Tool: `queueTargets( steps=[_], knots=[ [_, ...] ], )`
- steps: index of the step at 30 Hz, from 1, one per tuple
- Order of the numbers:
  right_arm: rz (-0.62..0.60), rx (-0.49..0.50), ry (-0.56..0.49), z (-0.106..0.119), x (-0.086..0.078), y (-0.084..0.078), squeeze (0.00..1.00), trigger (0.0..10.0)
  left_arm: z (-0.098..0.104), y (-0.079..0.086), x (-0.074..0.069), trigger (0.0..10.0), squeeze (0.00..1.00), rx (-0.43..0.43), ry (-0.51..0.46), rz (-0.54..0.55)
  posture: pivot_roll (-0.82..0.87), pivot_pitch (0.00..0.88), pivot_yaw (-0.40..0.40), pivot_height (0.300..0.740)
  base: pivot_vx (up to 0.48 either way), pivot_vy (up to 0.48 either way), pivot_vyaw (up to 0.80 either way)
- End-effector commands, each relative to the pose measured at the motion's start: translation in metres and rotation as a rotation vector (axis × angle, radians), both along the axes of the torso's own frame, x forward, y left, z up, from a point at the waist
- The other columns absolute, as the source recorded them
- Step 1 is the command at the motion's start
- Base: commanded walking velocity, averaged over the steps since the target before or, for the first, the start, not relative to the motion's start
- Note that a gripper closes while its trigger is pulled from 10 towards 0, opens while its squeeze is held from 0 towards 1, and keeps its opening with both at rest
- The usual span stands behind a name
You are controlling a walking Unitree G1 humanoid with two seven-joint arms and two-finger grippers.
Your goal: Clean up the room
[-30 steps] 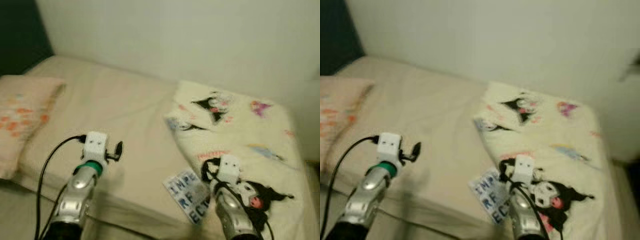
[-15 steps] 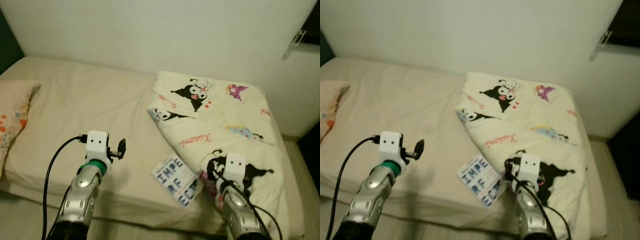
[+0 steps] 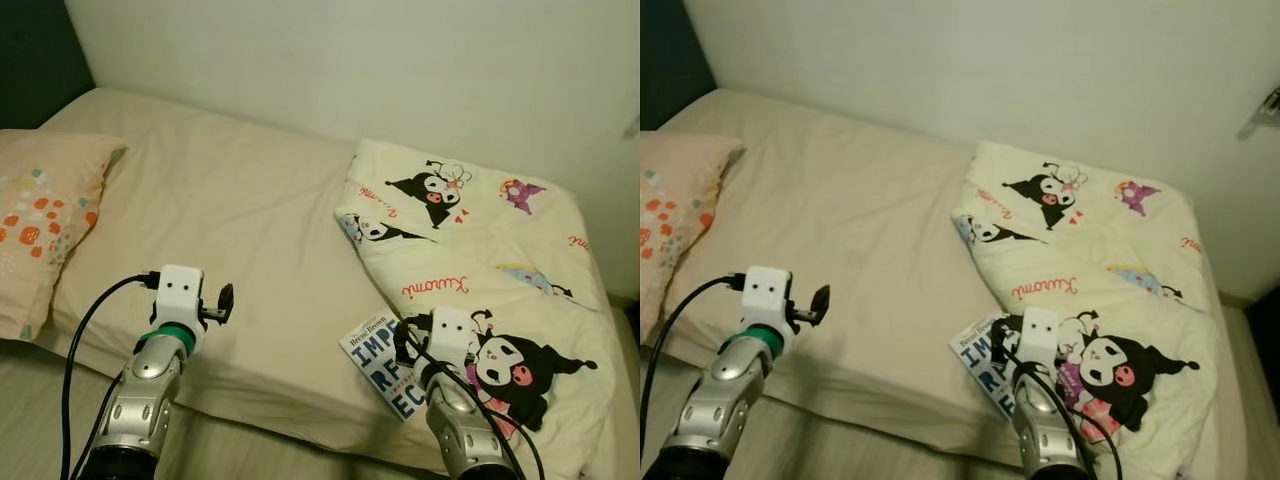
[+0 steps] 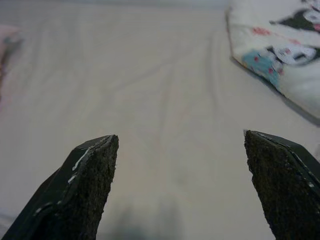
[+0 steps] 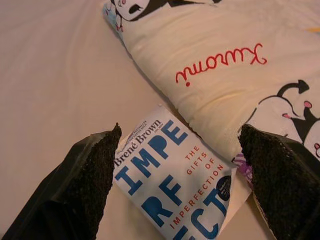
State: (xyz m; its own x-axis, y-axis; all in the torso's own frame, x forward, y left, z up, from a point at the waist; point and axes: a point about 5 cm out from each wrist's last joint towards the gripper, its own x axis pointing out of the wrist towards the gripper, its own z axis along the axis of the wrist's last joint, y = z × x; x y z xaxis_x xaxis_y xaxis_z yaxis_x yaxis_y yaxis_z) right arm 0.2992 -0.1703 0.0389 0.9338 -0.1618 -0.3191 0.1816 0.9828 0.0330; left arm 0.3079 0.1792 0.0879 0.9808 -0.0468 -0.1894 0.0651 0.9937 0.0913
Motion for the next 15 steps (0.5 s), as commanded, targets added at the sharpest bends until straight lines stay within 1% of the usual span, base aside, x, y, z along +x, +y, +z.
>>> queueTargets(
  steps=[1,6,11,15],
  knots=[
    [-0.003,0.016,0.034,-0.007,-0.004,-0.0006,0.0,10.0,-0.0069,-0.0012,-0.0059,10.0,0.0,0.019,0.027,-0.016,0.1,0.0,0.013,0.72,0.0,0.0,0.0],
    [0.0,0.013,0.037,-0.0072,-0.0041,-0.0024,0.0,10.0,-0.009,0.0002,-0.0094,10.0,0.0,0.023,0.026,-0.003,0.1,0.0,0.002,0.705,0.0,0.0,0.0],
    [0.005,0.012,0.039,-0.007,-0.0029,-0.003,0.0,10.0,-0.0093,0.0,-0.0109,10.0,0.0,0.047,0.021,-0.008,0.11,0.0,-0.004,0.69,0.0,0.0,0.0],
    [0.016,0.017,0.04,-0.0055,0.0,-0.0001,0.0,10.0,-0.0055,0.0028,-0.0111,10.0,0.0,0.054,-0.01,0.011,0.11,0.0,-0.007,0.67,0.0,0.0,0.0]
  ],
)
